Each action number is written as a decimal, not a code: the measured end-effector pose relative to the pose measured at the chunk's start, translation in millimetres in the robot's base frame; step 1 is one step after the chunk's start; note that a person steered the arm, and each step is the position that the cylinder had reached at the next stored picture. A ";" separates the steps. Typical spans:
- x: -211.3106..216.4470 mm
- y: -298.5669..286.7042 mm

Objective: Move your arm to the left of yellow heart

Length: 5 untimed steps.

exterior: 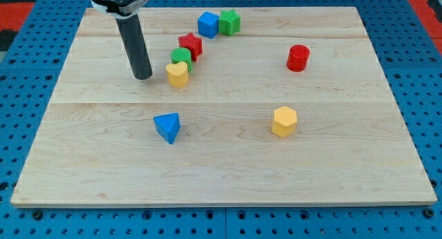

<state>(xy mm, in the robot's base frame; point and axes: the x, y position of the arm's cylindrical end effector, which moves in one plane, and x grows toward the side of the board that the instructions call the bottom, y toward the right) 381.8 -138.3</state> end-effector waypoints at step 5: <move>-8.5 49.0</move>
